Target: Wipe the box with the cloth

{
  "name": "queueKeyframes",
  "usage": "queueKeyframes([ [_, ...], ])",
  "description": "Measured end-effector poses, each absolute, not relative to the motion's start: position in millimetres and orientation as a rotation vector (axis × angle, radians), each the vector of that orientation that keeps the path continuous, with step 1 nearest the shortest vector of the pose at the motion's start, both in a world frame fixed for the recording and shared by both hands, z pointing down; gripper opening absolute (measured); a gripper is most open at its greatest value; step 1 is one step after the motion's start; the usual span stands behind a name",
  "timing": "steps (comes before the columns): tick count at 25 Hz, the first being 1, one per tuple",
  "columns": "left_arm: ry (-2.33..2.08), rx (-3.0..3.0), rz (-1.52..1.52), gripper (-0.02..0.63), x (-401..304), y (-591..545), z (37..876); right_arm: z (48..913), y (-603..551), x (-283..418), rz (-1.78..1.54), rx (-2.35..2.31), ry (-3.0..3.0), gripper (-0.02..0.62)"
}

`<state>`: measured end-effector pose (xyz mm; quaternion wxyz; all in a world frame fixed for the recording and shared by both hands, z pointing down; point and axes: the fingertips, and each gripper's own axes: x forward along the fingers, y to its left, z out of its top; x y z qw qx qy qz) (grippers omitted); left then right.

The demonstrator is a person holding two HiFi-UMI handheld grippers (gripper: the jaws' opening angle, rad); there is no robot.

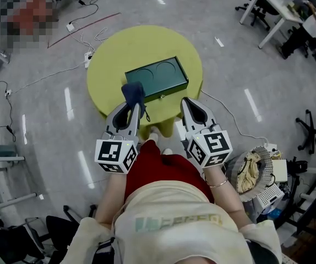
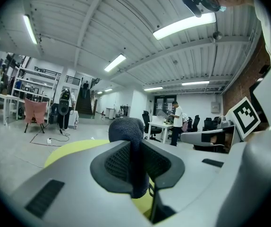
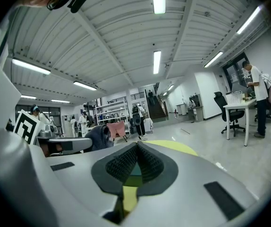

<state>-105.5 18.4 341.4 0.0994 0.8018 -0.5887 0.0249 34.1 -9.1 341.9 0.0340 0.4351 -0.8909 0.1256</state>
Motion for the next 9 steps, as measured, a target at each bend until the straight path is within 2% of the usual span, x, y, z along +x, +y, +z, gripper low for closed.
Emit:
queueKeyframes([
  [9,-1.758,2.36,0.064,0.069,-104.1,20.2,343.6,344.2,-9.5,40.4,0.383,1.349,-2.742,0.037],
])
